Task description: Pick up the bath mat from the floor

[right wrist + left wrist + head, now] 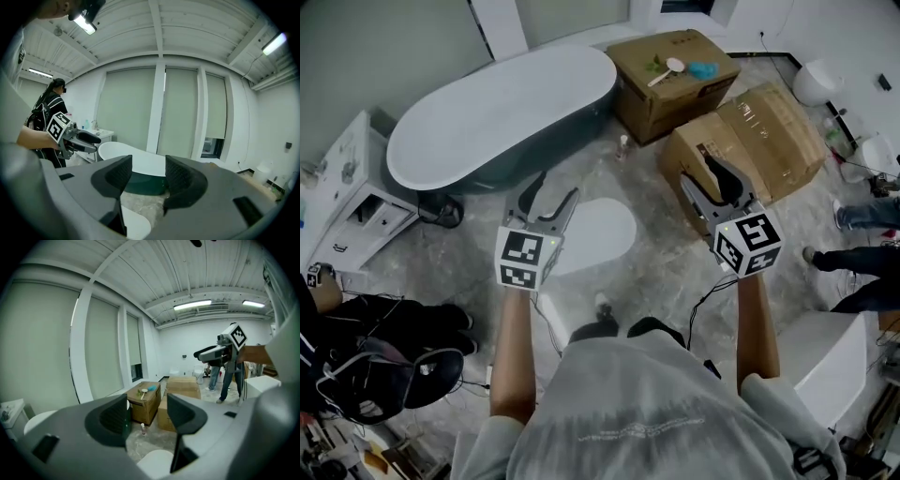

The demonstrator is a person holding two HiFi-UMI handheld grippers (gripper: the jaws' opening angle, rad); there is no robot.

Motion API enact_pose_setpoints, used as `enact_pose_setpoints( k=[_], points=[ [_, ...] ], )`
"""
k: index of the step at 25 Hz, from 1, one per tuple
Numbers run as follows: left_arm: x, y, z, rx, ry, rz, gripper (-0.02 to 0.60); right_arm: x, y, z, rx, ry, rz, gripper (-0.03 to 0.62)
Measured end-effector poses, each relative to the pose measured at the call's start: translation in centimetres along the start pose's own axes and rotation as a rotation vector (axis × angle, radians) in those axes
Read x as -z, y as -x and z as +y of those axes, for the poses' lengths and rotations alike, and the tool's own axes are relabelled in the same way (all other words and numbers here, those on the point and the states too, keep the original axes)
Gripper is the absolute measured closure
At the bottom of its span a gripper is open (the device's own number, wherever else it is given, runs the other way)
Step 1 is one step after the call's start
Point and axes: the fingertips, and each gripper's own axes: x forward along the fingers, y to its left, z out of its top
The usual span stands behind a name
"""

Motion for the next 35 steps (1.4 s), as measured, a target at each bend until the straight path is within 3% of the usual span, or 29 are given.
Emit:
enact_pose_setpoints(
  k=[4, 7, 17, 24, 35],
  points=[
    [2.0, -2.5, 1.0, 0.014, 0.052, 0.028, 0.333, 1.7, -2.6, -1.5, 0.007, -0.066, 0.023, 0.376],
    [3.9, -4.9, 1.8, 0.020, 0.088, 0.079, 0.330, 3.0, -4.8, -2.9, -0.013, -0.099, 0.038, 0.338],
    [10.3, -14.7, 3.3, 0.033, 0.158, 0.168, 0.327, 11.6, -13.8, -7.6, -0.090, -0.071, 0.143, 0.327],
    [21.3, -24.2, 2.2, 0.097, 0.174, 0.243, 0.327, 25.8, -20.8, -9.8, -0.137, -0.136, 0.252, 0.327],
    [42.6, -36.0, -2.3, 0.196, 0.213, 0.348, 0.327, 50.5, -28.9, -8.8, -0.175, -0.232, 0.399, 0.327]
  ],
)
